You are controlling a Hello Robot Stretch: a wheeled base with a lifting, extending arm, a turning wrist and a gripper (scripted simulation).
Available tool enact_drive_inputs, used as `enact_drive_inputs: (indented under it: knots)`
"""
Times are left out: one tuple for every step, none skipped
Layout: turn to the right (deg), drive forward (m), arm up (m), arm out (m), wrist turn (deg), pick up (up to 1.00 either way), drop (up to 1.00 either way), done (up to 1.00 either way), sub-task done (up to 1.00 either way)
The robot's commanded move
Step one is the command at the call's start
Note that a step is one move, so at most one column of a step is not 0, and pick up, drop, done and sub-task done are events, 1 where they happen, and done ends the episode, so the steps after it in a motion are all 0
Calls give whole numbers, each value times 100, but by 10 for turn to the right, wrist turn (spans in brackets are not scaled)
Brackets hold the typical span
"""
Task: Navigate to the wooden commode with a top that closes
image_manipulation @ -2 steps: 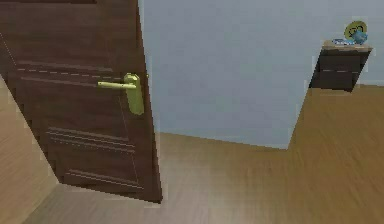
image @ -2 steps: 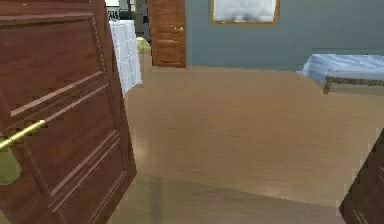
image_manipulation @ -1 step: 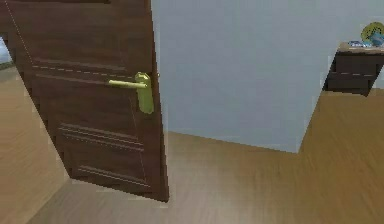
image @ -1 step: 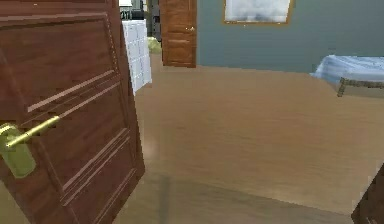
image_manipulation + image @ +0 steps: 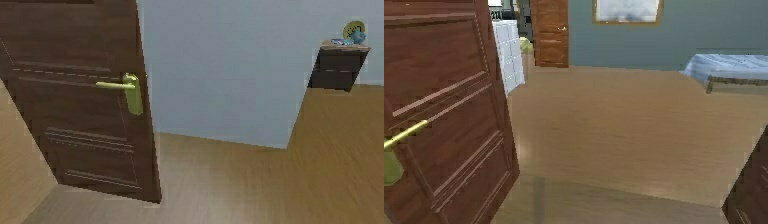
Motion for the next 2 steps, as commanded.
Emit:
enact_drive_inputs:
  knots:
    - [0, 90, 0, 0, 0, 0, 0, 0, 0]
    - [180, 0, 0, 0, 0, 0, 0, 0, 0]
